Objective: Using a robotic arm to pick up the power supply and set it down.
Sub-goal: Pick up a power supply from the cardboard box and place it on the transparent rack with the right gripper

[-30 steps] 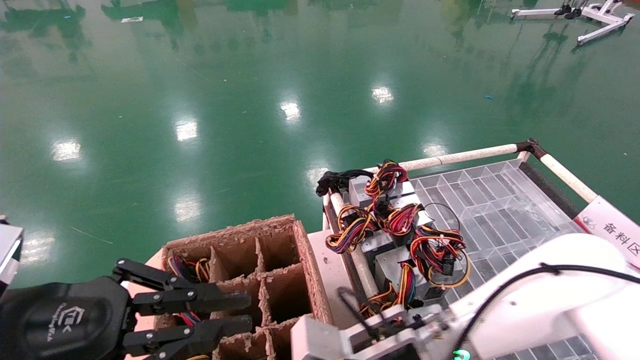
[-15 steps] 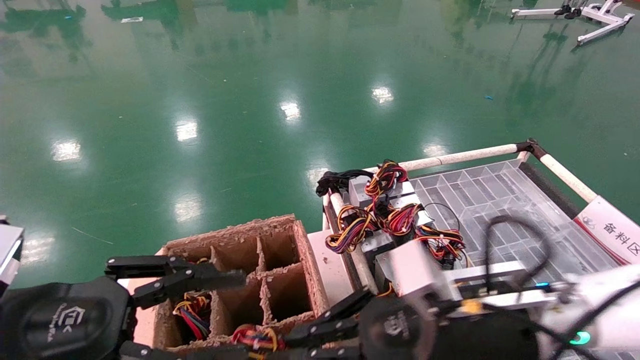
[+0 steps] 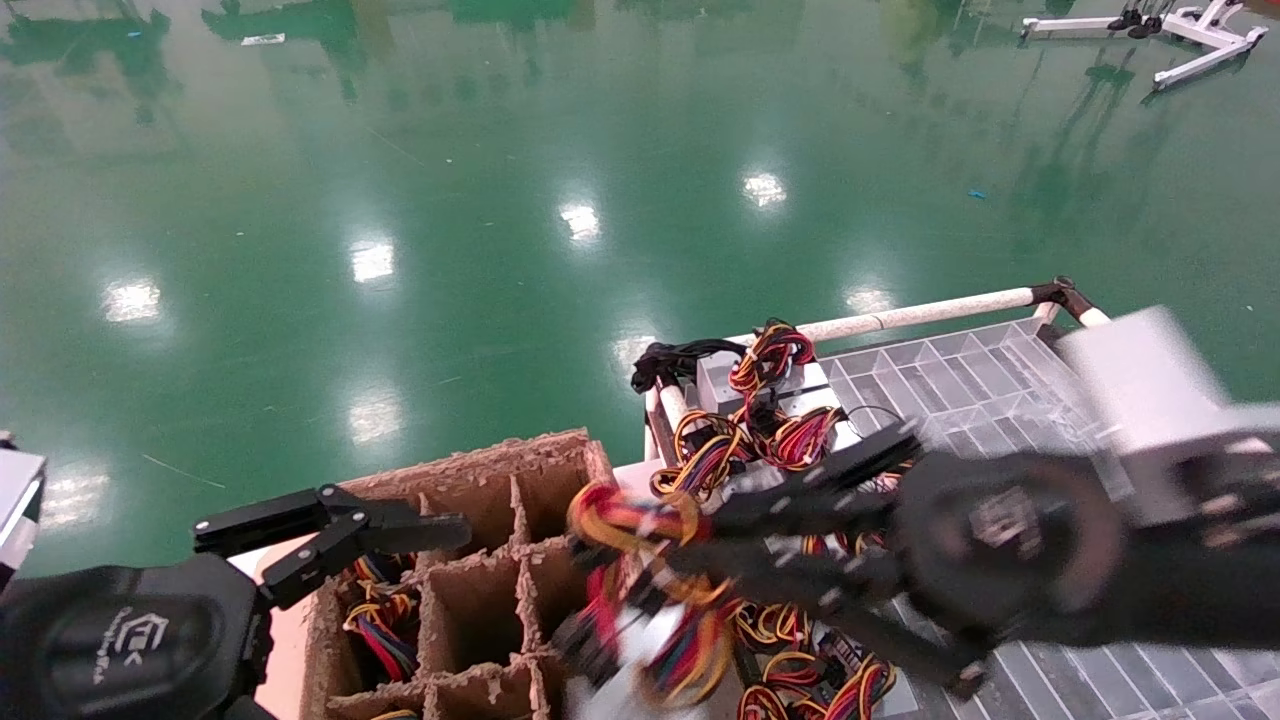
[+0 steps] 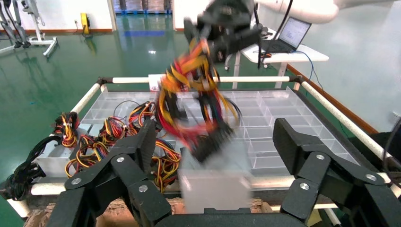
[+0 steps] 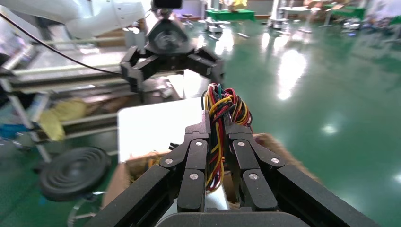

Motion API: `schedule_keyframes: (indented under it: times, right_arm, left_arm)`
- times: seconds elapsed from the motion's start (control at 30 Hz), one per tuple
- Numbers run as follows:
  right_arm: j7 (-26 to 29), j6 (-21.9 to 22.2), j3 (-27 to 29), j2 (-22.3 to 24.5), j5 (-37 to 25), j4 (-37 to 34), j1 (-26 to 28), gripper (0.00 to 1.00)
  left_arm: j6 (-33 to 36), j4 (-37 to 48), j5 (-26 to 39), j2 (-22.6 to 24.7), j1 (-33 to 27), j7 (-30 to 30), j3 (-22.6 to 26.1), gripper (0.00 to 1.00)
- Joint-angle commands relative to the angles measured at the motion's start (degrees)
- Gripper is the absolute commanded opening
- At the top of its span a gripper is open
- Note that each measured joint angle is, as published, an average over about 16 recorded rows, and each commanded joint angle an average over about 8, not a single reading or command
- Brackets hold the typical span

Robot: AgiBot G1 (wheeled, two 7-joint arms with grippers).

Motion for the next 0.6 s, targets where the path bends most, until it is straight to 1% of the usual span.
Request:
schedule_keyframes:
  times: [0.03,0.3,0.43,0.6]
  right_arm:
    - [0.0,0.0,0.4,2.0,0.3,0.6,1.3,0.00]
    - [1.3,-0.5,0.0,9.2,-2.3,-1.3,9.1,0.00]
    - [2.4,-0.8,-1.6,12.0,-4.9,-2.3,13.5,0.00]
    - [3.2,-1.0,-4.6,14.5,-8.5,-4.0,18.5,0.00]
  left_arm:
    - [0.0,0.0,0.0,0.0,0.0,0.0,0.0,1.00]
    - [0.0,0.0,0.0,0.0,0.0,0.0,0.0,1.00]
    - [0.0,0.0,0.0,0.0,0.0,0.0,0.1,1.00]
    - [0.0,0.0,0.0,0.0,0.0,0.0,0.1,1.00]
